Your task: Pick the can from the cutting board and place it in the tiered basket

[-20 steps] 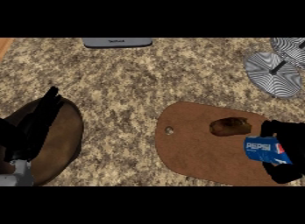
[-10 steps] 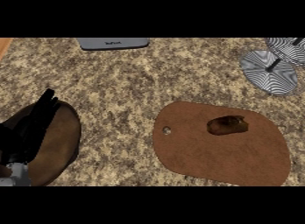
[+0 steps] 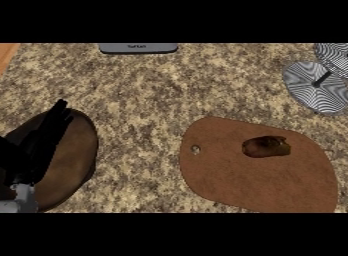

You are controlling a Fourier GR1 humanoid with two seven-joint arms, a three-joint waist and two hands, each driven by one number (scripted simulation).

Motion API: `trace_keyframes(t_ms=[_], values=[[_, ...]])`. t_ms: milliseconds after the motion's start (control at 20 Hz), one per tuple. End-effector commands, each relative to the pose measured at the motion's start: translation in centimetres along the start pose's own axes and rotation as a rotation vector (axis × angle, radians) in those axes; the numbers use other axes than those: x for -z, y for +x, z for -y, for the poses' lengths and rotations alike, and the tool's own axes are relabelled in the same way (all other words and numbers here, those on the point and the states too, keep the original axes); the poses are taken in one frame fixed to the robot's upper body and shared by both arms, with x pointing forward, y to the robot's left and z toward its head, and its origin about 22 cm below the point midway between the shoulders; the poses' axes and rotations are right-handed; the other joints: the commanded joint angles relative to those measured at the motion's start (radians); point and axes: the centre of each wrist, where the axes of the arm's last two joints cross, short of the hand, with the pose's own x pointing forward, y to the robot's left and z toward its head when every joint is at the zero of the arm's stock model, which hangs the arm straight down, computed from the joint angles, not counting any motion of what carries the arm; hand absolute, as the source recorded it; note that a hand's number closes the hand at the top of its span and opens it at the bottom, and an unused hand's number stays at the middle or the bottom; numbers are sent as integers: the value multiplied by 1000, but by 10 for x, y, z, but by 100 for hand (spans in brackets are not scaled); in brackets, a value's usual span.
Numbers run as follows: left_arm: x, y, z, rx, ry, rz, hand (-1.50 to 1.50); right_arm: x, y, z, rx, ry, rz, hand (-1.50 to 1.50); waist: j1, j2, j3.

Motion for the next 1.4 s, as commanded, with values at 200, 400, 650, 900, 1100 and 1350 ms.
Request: trace_keyframes(t_ms=[200,400,650,900,1100,1350], values=[[17,14,8,17,-50,13,0,12,-15,70,93,45,89,150,53,8,-6],[2,4,29,0,-69,5,0,52,-6,34,71,84,75,150,58,4,-7],[11,3,27,-7,-69,-14,0,102,28,9,100,113,45,150,46,2,-9],[16,23,9,13,-45,9,0,116,33,-15,98,168,36,150,31,-2,-9],[3,22,-4,-4,-33,11,0,127,42,-48,92,183,-10,150,26,-6,-9],[6,17,16,25,-32,13,0,135,36,-55,91,211,-36,150,34,-2,-8]])
